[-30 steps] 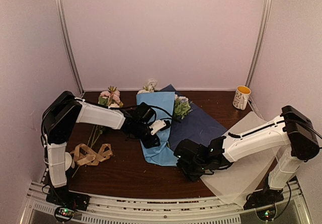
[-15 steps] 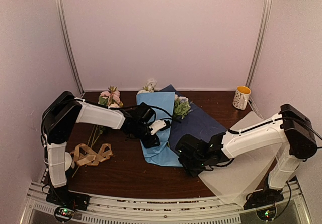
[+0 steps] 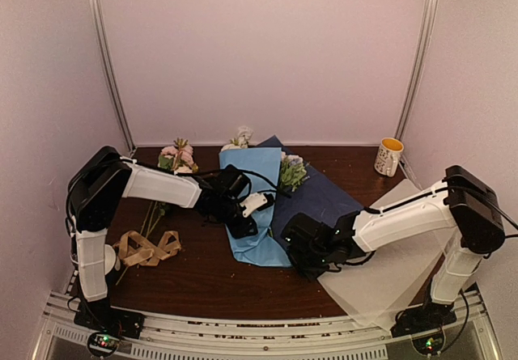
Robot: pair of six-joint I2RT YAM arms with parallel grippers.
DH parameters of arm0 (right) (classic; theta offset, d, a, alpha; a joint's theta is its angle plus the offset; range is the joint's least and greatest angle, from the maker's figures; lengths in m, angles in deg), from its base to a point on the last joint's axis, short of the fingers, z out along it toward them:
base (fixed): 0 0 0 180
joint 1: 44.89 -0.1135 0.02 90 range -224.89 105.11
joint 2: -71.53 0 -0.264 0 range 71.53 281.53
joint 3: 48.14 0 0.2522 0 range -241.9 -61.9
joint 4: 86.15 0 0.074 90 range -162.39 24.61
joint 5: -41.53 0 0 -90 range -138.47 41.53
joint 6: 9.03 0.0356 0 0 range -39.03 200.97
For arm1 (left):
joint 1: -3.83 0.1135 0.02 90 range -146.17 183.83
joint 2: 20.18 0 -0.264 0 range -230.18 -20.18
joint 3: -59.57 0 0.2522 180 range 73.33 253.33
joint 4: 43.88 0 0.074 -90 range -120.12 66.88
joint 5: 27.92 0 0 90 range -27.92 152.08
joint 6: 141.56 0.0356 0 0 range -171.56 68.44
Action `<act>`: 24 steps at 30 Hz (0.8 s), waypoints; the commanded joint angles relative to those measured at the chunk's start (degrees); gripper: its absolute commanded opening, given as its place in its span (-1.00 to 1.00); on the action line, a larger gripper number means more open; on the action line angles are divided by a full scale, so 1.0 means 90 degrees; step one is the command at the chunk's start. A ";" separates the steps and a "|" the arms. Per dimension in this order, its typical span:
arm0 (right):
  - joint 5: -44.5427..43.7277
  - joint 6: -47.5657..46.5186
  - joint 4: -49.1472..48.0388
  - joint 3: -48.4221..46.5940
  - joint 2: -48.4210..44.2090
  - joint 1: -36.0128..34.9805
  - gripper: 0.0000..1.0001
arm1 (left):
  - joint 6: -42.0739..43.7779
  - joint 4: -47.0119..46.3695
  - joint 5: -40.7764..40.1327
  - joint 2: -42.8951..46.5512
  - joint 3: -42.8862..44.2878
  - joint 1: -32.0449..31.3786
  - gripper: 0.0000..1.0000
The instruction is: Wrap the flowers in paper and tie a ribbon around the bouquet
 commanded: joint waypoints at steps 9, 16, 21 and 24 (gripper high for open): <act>-0.0942 -0.2893 0.1388 -0.1504 0.0526 0.0099 -1.00 | 0.0002 0.0457 0.0123 -0.0347 -0.0259 -0.0042 -0.28; -0.1711 -0.4306 0.1684 -0.1983 0.0382 0.0034 -1.00 | -0.0028 0.0442 0.0167 -0.0463 -0.0257 -0.0046 -0.27; -0.2262 -0.5670 0.2395 -0.3035 0.0691 -0.0205 -1.00 | -0.0034 0.0452 0.0207 -0.0525 -0.0236 -0.0042 -0.27; -0.2626 -0.6381 0.2610 -0.3519 0.0871 -0.0441 -1.00 | -0.0044 0.0452 0.0249 -0.0595 -0.0211 -0.0041 -0.27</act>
